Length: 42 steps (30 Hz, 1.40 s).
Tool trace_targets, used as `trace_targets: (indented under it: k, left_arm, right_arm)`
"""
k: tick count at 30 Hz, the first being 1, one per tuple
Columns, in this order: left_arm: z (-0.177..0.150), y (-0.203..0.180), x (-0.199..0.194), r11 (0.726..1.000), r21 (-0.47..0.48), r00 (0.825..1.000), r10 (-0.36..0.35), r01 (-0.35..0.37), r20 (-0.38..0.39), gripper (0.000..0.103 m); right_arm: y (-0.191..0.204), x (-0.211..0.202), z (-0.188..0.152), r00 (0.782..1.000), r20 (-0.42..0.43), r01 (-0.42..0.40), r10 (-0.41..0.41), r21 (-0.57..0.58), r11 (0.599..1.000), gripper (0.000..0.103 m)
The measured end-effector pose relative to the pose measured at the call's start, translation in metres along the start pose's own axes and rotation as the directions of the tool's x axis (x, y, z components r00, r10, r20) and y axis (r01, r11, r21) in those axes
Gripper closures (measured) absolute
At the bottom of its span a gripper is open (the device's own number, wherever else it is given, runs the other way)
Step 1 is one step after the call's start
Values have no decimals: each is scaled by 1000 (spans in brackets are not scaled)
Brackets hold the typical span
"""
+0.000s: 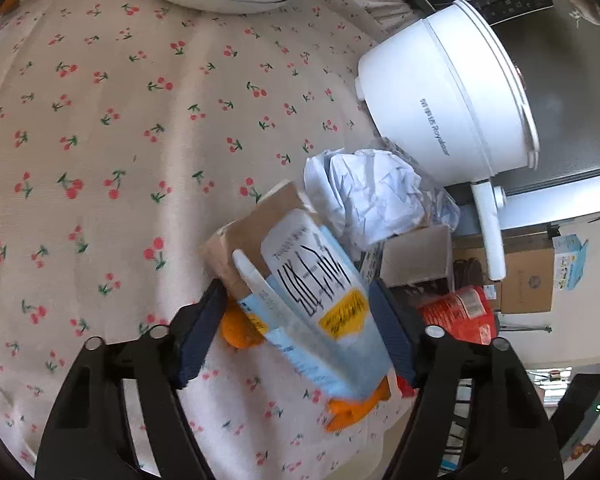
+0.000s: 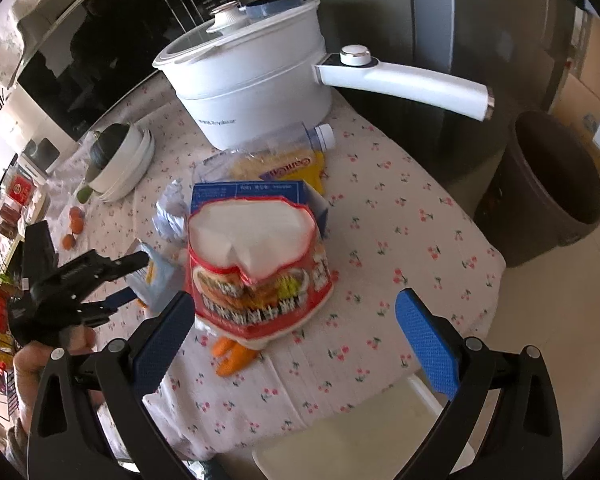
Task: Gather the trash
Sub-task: 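Grasp the blue-and-white juice carton with the left tool while the right tool grasps the red noodle bag, then carry the carton and bag over the white bin and open both tools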
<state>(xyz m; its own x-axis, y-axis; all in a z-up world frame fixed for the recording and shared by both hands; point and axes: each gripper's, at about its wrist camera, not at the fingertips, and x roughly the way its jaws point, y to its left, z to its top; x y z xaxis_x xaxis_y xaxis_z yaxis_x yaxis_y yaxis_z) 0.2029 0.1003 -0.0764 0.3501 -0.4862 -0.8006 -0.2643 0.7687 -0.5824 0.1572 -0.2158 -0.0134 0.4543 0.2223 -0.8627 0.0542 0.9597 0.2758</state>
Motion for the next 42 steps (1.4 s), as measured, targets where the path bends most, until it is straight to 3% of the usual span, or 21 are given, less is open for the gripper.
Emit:
trace_targets:
  k: [2,4,10,15,17,22,25,28,32,38,42]
  left_arm:
    - [4,2,3,1000,-10,1000,-1,1,10,43]
    - [6,4,3,999,-26,1000,-21,22,16,64]
    - [7,2,-10,998,0,997,-65,65,45,77]
    - [7,-9,-40,994,62,990,-94,87,107,78]
    - [3,-13,-51,993,95,989,-80,69,123,78]
    - [-6,-24,-63,985,170,987,-26,-1,158,78]
    - [-10,-20,-66,985,175,987,-20,-9,161,78]
    - [-12,-15,-67,986,168,988,-16,-10,157,78]
    - [-13,-14,-71,984,176,986,-8,-22,167,78]
    - [-15,-14,-73,983,184,987,-18,-13,162,78]
    - [-16,-16,-79,982,190,985,-31,-2,171,78]
  right_arm:
    - [3,8,3,1000,-13,-1,1,1,1000,6]
    - [3,16,7,1000,-23,1,-1,5,1000,6]
    - [11,12,12,998,19,-52,53,-40,998,6]
    - [35,18,6,1000,20,27,-24,-190,981,6]
    - [30,27,7,999,-5,40,-42,-160,986,6]
    - [8,30,22,995,1,-101,101,44,994,6]
    - [20,43,25,999,-21,-27,27,-2,1000,6]
    - [29,58,22,998,-65,-27,27,-2,1000,6]
    - [40,61,20,999,-44,27,-30,-71,997,6]
    - [46,34,22,999,22,45,-43,-90,995,10]
    - [31,1,32,996,70,-49,50,-20,999,11]
